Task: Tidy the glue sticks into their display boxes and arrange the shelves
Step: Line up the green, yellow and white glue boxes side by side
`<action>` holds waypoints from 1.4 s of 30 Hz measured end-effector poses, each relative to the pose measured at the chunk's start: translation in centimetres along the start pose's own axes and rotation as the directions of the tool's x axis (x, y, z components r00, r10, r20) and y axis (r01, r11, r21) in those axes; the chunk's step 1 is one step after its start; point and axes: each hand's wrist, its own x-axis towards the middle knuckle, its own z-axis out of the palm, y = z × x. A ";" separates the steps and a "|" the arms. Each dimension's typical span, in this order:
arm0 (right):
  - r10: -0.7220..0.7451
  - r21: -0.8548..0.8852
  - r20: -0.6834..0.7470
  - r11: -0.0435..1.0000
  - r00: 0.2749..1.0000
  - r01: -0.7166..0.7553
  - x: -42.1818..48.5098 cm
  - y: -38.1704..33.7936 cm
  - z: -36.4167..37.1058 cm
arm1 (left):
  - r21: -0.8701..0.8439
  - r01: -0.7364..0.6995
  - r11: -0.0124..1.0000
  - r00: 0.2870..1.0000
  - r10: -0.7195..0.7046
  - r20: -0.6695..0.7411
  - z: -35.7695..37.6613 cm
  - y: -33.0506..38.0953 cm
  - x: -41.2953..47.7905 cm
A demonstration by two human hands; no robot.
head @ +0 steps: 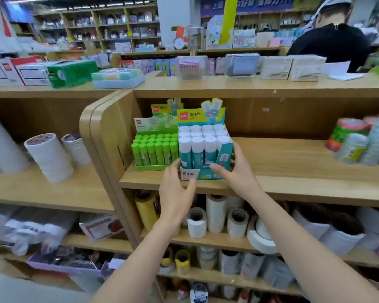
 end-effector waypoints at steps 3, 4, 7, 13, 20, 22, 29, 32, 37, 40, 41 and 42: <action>0.012 -0.021 -0.084 1.000 0.996 -0.014 -0.4 0.5 -0.6 | -0.003 -0.073 0.997 0.997 0.073 0.021 0.3 0.0 0.2; 0.017 -0.023 -0.115 1.000 0.993 -0.020 -0.5 0.7 -1.0 | -0.020 -0.090 0.996 0.995 0.090 0.033 0.6 0.1 0.3; 0.034 -0.036 -0.192 0.998 0.981 -0.042 -1.1 1.3 -2.9 | -0.074 -0.122 0.990 0.991 0.126 0.052 2.2 1.2 0.4; 0.062 -0.088 -0.304 0.992 0.951 -0.092 -1.6 2.8 -8.8 | -0.112 -0.147 0.983 0.980 0.160 0.121 7.6 5.1 1.6; 0.058 -0.172 -0.383 0.976 0.922 -0.133 0.7 5.6 -15.1 | -0.124 -0.145 0.982 0.962 0.169 0.213 14.1 9.6 3.8; 0.039 -0.190 -0.388 0.974 0.921 -0.121 1.5 6.2 -16.3 | -0.108 -0.150 0.983 0.963 0.170 0.211 15.4 10.3 4.3; 0.024 -0.209 -0.397 0.971 0.918 -0.115 3.2 8.3 -18.7 | -0.063 -0.136 0.989 0.969 0.146 0.200 18.3 11.9 5.4; 0.006 -0.245 -0.402 0.963 0.916 -0.113 3.5 8.7 -19.4 | -0.049 -0.132 0.990 0.968 0.140 0.209 19.1 12.2 5.5; 0.000 -0.272 -0.418 0.954 0.908 -0.125 3.7 9.1 -20.5 | -0.056 -0.140 0.989 0.964 0.149 0.222 20.5 12.8 5.8; 0.006 -0.300 -0.403 0.944 0.915 -0.139 3.9 9.1 -21.3 | -0.063 -0.135 0.989 0.966 0.145 0.213 21.2 13.0 5.9; 0.009 -0.305 -0.392 0.942 0.920 -0.139 4.0 9.1 -21.6 | -0.066 -0.136 0.989 0.966 0.147 0.214 21.3 13.1 5.9; 0.019 -0.302 -0.381 0.942 0.924 -0.144 4.0 9.1 -21.7 | -0.066 -0.138 0.988 0.964 0.150 0.222 21.4 13.2 5.8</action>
